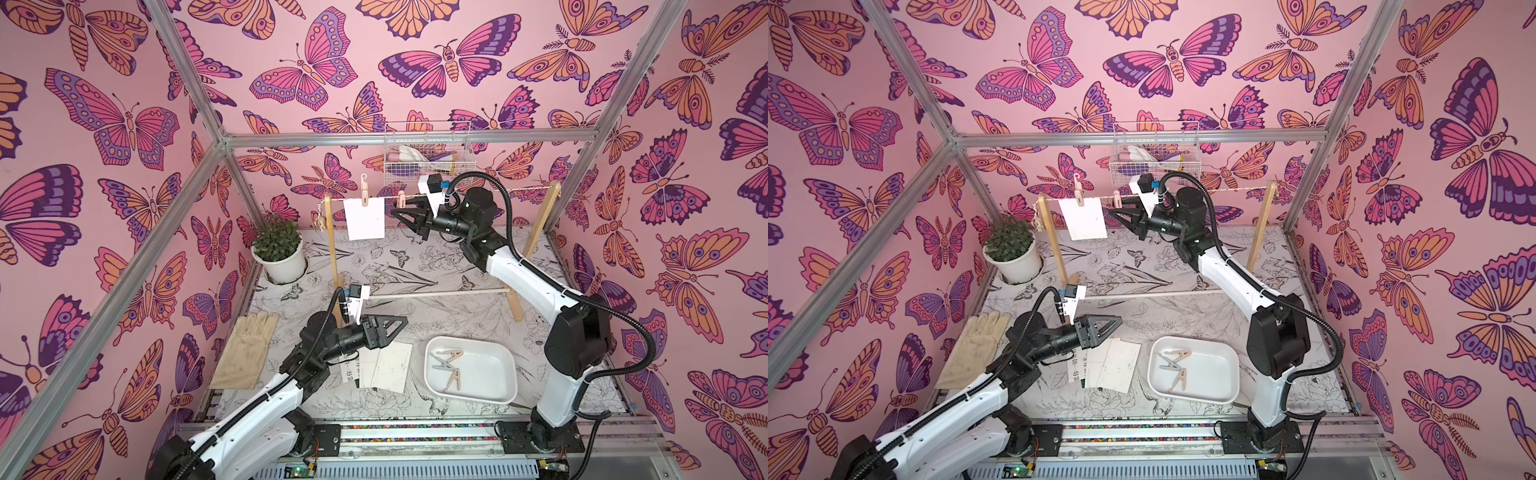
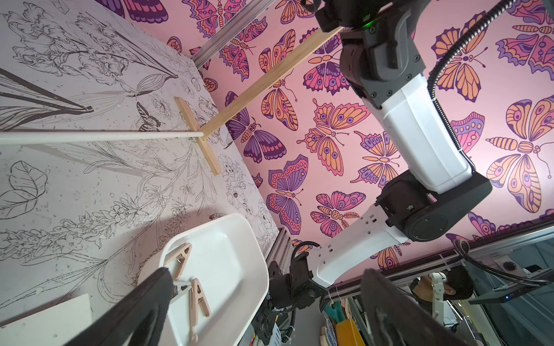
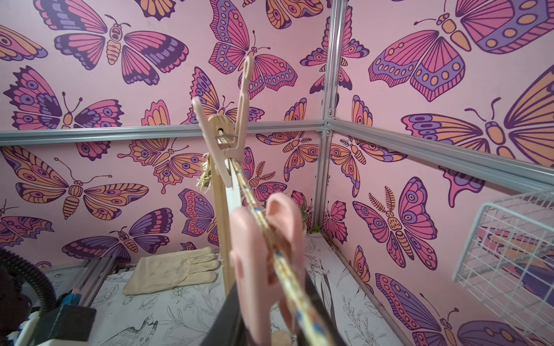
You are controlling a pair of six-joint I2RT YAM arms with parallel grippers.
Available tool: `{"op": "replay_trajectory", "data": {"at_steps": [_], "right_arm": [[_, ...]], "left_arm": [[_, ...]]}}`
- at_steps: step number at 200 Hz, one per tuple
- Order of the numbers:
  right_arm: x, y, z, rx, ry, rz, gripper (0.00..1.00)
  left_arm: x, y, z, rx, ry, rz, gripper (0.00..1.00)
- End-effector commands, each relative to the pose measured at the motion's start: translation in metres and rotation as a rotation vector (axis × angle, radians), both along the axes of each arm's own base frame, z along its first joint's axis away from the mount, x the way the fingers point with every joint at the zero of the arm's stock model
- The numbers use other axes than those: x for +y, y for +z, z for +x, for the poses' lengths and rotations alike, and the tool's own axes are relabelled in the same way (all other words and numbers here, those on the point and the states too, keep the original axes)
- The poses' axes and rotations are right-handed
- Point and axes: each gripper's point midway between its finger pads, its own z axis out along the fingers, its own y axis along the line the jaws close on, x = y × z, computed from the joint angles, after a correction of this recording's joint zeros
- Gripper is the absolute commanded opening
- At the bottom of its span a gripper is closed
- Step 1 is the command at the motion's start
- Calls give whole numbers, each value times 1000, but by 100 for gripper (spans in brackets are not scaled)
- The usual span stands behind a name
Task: Remove the postcards from the strings
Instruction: Remove the clamp from the clothesline.
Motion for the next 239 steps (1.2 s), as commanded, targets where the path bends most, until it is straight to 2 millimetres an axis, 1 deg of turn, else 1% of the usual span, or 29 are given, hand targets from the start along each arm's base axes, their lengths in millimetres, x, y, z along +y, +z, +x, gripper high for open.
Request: {"op": "replay_trajectory", "data": {"at_steps": [1, 61, 82, 122, 157, 173, 200, 207, 210, 230, 235, 237, 239], "right_arm": [[-3, 22, -19, -68, 25, 17, 21], [-4, 25, -24, -76, 32, 13, 16], [-5, 18, -22, -68, 21, 1, 15], [-4, -3, -12, -24, -17, -29, 12], [-6, -10, -6, -10, -53, -40, 9], [-7, -11, -7, -8, -62, -49, 8], [-12, -16, -14, 13, -67, -76, 8], [-15, -20, -17, 29, -71, -89, 8], [-17, -20, -20, 30, -76, -91, 8], [-33, -31, -33, 78, -142, -117, 8], [-37, -40, -35, 102, -156, -129, 8], [-41, -34, -42, 93, -157, -124, 8], [-44, -35, -43, 98, -179, -124, 9]], "left_arm": [[-3, 9, -4, -26, -26, -24, 100], [-3, 7, -4, -23, -23, -25, 100], [-3, 8, -4, -25, -21, -27, 100], [-3, 8, -3, -20, -24, -28, 100], [-3, 9, -4, -20, -25, -33, 100], [-3, 10, -4, -25, -26, -34, 100], [-2, 13, -4, -45, -23, -39, 100], [-1, 16, -4, -58, -17, -41, 100], [-1, 18, -4, -68, -15, -43, 100], [6, 24, 1, -137, 43, -26, 100], [9, 26, 3, -157, 67, -16, 100], [10, 26, 4, -164, 77, -9, 100], [11, 27, 5, -171, 86, -5, 100]]}}
